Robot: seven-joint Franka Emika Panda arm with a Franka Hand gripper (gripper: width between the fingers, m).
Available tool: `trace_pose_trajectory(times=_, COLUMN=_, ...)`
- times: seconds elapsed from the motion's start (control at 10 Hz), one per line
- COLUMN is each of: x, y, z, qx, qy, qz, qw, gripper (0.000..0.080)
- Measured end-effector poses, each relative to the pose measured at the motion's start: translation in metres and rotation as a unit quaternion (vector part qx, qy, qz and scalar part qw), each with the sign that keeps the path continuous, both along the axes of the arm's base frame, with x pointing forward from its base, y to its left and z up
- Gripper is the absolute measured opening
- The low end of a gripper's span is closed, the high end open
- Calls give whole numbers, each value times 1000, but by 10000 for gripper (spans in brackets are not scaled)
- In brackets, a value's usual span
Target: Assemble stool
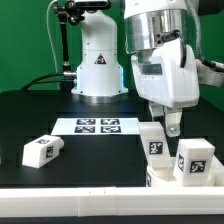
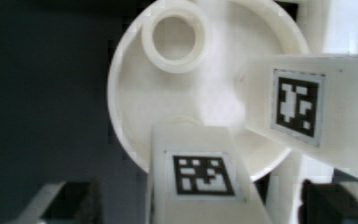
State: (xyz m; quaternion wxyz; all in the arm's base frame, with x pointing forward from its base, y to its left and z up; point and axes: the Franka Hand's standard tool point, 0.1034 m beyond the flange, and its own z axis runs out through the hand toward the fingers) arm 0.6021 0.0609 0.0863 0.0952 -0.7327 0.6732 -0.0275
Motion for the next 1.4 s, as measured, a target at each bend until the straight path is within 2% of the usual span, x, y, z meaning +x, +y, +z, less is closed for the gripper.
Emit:
trace_pose_trajectory(times=0.1, x=0, y=1, z=6, qx=-3, qy=-2, qz=38, qw=999, gripper=625)
trace_pose_trajectory(times=0.3, x=2, y=5, z=19, qx=-1, qy=-6, qz=64, qw=998, gripper=644)
trace_pose_trajectory(times=0.4, x=4, y=4, z=23, qx=-7, qy=-14, qz=101, qw=995, gripper=648)
trace_pose_trajectory(times=0.7, x=3, y=4, z=20, qx=-27, qy=-25, qz=212, qw=977, gripper=649)
trace_pose_trajectory(times=0.8, x=0, y=5, z=18, qx=-39, qy=-18, qz=275, qw=961, gripper=649)
trace_pose_trajectory(times=1.0, x=3, y=2, z=20, qx=-77, qy=-23, qz=433, qw=898, gripper=649)
trace_pose_trajectory(times=1.2, x=5, y=3, z=22, qx=-98, qy=-29, qz=535, qw=839, gripper=649)
trace_pose_trajectory(times=1.4, x=5, y=2, z=22, qx=-103, qy=-32, qz=569, qw=815, gripper=649)
